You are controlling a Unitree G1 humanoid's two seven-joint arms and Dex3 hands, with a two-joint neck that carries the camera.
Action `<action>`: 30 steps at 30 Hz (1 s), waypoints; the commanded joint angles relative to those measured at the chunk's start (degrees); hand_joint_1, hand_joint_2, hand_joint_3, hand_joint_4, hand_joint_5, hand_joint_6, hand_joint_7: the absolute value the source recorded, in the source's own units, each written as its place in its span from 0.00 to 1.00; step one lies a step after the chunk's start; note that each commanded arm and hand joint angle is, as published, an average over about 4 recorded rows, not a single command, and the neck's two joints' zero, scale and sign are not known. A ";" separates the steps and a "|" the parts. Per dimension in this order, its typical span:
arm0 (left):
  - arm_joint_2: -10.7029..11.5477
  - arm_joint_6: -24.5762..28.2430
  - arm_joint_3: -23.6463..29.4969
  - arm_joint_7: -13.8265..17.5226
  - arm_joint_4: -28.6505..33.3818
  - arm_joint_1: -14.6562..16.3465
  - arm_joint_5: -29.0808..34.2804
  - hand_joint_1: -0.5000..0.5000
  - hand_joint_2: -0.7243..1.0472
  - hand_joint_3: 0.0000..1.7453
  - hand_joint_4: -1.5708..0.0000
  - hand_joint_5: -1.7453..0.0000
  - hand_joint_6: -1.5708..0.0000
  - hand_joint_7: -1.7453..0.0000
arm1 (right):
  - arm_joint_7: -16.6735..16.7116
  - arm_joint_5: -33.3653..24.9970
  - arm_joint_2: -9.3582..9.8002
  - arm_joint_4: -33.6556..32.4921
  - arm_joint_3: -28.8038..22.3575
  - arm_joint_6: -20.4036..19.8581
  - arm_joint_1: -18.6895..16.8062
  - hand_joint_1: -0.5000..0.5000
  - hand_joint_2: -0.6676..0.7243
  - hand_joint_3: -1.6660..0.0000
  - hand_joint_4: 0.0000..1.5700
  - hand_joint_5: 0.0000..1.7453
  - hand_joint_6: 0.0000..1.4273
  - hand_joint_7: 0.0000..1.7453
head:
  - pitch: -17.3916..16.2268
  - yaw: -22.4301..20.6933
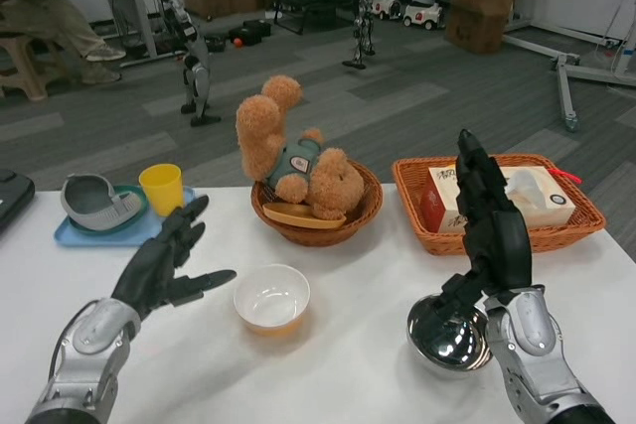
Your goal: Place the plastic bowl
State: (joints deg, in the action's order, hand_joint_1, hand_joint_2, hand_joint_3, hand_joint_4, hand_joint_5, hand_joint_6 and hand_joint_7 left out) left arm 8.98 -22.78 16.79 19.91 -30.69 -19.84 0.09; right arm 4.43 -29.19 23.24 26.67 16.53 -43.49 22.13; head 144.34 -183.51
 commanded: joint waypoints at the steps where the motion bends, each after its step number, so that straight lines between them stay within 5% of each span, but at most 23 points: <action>1: 0.16 -0.91 0.30 -0.62 4.28 0.81 5.67 0.01 0.05 0.00 1.00 0.88 1.00 0.88 | -0.04 -0.34 0.14 -0.30 0.13 -0.28 -0.29 0.04 1.00 1.00 0.00 0.00 0.00 0.04 | 0.46 -0.17; 13: 1.04 -0.77 -1.23 -3.30 14.52 0.86 18.68 0.01 0.00 0.00 1.00 0.97 1.00 0.88 | -0.04 -0.34 0.14 -0.35 0.52 -0.37 -0.03 0.04 1.00 1.00 0.00 0.00 0.00 0.04 | 4.33 -1.05; 30: 1.39 0.66 -1.63 -3.48 17.51 1.06 19.07 0.00 0.00 0.00 1.00 1.00 1.00 0.88 | -0.04 -1.39 0.40 -0.74 0.28 -0.37 0.28 0.04 1.00 1.00 0.00 0.00 0.00 0.04 | 8.02 0.13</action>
State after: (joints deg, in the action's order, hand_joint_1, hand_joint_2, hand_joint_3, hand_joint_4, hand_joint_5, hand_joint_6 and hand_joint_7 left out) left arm 9.66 -22.53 15.29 16.58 -13.64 -19.36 18.70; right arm 4.43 -30.27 23.25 26.67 16.83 -43.50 22.12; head 152.37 -183.46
